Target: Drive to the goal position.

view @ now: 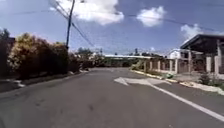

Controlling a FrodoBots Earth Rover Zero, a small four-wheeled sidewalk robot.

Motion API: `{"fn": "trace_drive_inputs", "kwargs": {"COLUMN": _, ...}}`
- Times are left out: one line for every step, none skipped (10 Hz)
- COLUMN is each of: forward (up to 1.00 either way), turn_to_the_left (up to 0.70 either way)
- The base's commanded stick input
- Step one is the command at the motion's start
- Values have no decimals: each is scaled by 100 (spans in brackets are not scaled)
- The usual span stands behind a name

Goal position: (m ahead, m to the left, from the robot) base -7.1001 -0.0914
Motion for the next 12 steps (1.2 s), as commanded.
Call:
{"fn": "trace_drive_inputs", "kwargs": {"forward": 45, "turn_to_the_left": -27}}
{"fn": "trace_drive_inputs", "kwargs": {"forward": 45, "turn_to_the_left": -27}}
{"fn": "trace_drive_inputs", "kwargs": {"forward": 45, "turn_to_the_left": -27}}
{"fn": "trace_drive_inputs", "kwargs": {"forward": 45, "turn_to_the_left": -27}}
{"fn": "trace_drive_inputs", "kwargs": {"forward": 45, "turn_to_the_left": -27}}
{"fn": "trace_drive_inputs", "kwargs": {"forward": 45, "turn_to_the_left": -27}}
{"fn": "trace_drive_inputs", "kwargs": {"forward": 45, "turn_to_the_left": -27}}
{"fn": "trace_drive_inputs", "kwargs": {"forward": 45, "turn_to_the_left": -27}}
{"fn": "trace_drive_inputs", "kwargs": {"forward": 45, "turn_to_the_left": -27}}
{"fn": "trace_drive_inputs", "kwargs": {"forward": 45, "turn_to_the_left": -27}}
{"fn": "trace_drive_inputs", "kwargs": {"forward": 45, "turn_to_the_left": -27}}
{"fn": "trace_drive_inputs", "kwargs": {"forward": 45, "turn_to_the_left": -27}}
